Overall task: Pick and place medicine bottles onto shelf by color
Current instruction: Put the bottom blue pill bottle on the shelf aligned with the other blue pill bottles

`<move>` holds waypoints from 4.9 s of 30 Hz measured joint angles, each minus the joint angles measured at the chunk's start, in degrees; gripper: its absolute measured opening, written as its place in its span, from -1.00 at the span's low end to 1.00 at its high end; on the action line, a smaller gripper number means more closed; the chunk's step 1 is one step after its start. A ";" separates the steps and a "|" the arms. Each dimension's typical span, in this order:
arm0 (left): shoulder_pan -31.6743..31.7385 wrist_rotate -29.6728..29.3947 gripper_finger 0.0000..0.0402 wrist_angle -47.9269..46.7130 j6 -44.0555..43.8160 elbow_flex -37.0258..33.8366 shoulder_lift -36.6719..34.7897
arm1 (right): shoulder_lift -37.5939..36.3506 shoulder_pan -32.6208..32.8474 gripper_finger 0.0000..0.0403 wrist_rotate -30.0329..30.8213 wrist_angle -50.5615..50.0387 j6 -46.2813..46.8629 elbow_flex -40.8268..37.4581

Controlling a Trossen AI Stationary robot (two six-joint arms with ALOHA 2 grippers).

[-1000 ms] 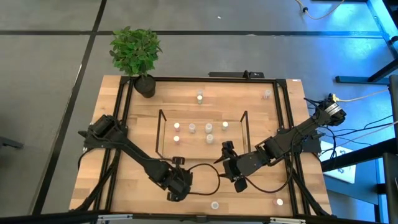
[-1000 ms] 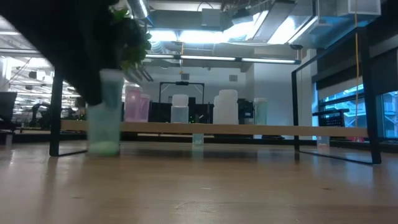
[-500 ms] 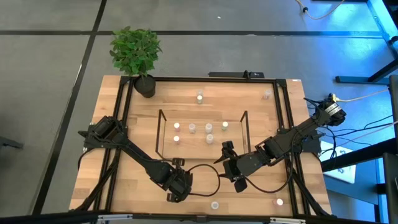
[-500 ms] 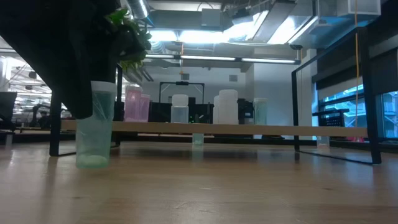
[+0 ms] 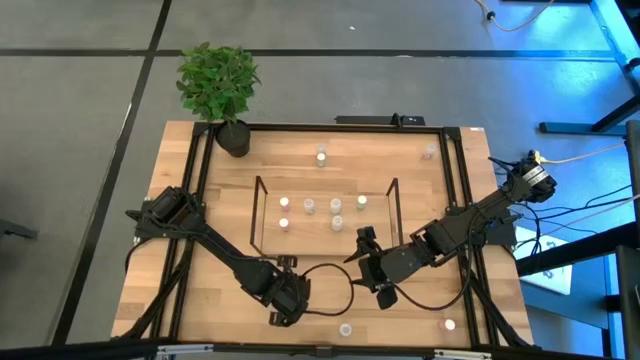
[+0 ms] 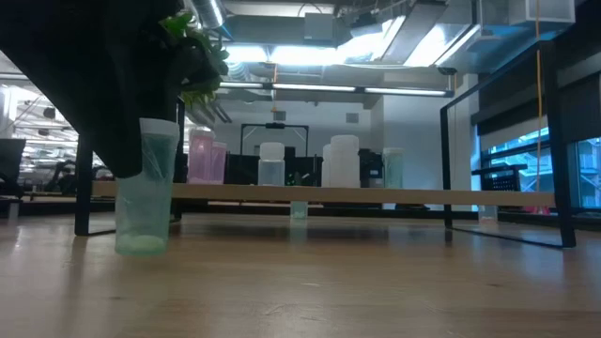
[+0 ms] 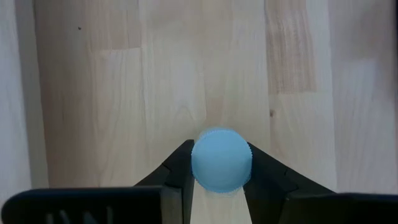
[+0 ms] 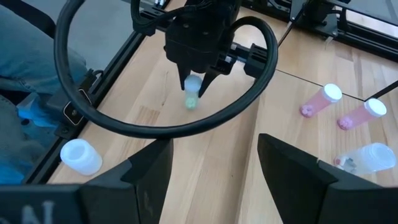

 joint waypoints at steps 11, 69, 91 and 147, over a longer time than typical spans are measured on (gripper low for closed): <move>-0.29 0.86 -0.53 5.82 -1.18 -3.06 -0.06 | 0.00 -0.02 0.17 0.06 0.07 0.02 0.02; -13.09 -22.40 0.26 -19.92 -21.32 -3.26 -17.88 | -0.02 -0.02 0.17 0.05 0.90 0.02 0.07; -33.41 -24.31 0.26 -30.12 -52.77 -3.26 -17.88 | -0.02 -0.02 0.17 0.04 1.01 0.02 0.07; -34.60 -33.51 0.26 -30.13 -54.06 -3.28 -17.86 | 13.12 -2.23 0.17 -0.86 16.96 1.03 7.69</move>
